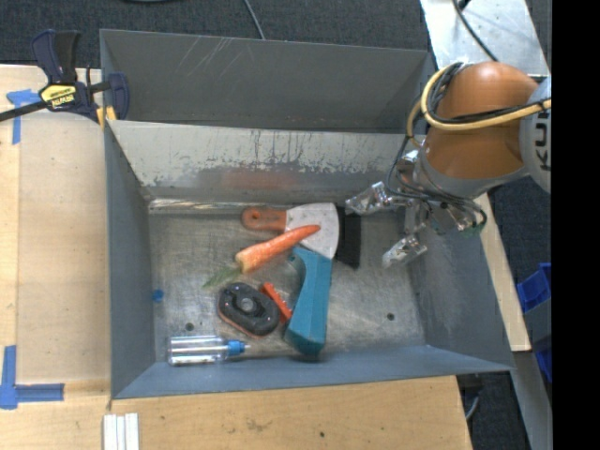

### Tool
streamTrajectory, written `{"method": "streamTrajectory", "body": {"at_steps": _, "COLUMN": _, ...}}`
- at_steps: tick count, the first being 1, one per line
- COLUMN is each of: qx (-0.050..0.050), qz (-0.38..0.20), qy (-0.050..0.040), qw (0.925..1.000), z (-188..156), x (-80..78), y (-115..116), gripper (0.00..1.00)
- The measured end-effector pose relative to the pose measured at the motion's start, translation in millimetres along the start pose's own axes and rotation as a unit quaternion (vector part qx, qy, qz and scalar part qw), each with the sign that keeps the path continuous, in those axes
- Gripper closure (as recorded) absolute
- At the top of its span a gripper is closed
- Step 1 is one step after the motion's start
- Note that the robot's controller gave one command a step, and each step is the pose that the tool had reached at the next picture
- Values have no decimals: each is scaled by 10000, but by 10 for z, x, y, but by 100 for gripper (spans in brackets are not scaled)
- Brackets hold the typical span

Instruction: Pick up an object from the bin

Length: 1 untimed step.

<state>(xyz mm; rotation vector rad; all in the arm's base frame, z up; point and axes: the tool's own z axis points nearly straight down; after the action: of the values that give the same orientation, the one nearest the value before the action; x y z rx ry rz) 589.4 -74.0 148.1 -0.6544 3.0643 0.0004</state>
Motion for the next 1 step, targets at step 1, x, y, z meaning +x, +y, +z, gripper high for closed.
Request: {"method": "streamTrajectory", "body": {"at_steps": 1, "qx": -16, "qz": 381, "qy": 54, "qw": 9993, "z": -165, "x": -213, "y": 120, "gripper": 0}}
